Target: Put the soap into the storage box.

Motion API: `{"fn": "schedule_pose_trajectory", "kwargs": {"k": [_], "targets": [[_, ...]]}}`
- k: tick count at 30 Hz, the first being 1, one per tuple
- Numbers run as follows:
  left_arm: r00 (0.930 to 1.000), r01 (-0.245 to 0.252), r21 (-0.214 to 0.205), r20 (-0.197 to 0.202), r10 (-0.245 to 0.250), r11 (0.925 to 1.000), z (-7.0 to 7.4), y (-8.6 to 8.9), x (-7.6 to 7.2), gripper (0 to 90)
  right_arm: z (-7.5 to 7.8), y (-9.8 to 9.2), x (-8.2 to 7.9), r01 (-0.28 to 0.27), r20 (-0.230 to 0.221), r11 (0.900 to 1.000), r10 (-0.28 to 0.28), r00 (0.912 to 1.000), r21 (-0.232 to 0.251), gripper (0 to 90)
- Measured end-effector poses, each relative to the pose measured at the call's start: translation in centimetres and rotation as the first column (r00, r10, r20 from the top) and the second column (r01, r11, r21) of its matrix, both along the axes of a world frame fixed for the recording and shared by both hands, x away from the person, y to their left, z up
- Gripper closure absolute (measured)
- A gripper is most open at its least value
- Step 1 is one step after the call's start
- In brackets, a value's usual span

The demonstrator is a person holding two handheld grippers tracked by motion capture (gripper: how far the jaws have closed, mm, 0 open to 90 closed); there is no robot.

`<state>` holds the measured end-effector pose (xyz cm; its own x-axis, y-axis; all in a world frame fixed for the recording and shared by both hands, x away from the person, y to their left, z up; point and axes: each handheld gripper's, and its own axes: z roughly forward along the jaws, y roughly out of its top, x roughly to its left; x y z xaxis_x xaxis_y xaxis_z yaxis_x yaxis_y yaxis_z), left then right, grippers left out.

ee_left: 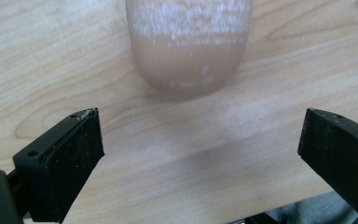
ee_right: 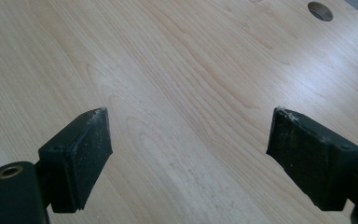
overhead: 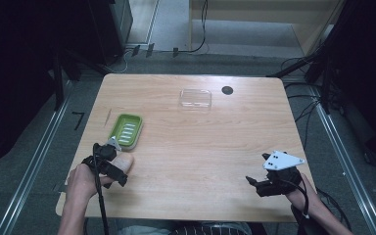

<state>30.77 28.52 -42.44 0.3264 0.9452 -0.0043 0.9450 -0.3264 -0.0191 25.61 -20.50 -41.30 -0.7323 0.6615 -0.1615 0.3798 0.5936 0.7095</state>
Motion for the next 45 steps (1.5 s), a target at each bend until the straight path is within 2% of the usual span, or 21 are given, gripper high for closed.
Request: {"fn": "schedule_pose_trajectory", "kwargs": {"k": [14,24,30,45], "targets": [[0.9993,-0.002,0.002,0.038,0.002,1.0000,-0.3,-1.0,2.0,0.7,0.0,0.0,0.0,-0.001,0.001,1.0000,0.001,1.0000,0.002,13.6],[0.9994,-0.004,0.008,0.034,0.004,1.0000,-1.1,-1.4,3.3,1.0,0.0,-0.1,0.0,-0.001,0.002,1.0000,0.001,1.0000,0.003,13.6],[0.9980,-0.019,0.011,0.061,0.018,0.9998,-1.2,-1.1,4.0,11.3,0.0,-0.1,0.0,-0.002,0.002,1.0000,0.002,1.0000,0.004,13.7],[0.9971,-0.024,-0.014,0.072,0.025,0.9996,-1.9,-1.1,4.2,31.4,0.0,-0.1,0.0,-0.002,0.000,1.0000,0.002,1.0000,0.005,13.7]]}}
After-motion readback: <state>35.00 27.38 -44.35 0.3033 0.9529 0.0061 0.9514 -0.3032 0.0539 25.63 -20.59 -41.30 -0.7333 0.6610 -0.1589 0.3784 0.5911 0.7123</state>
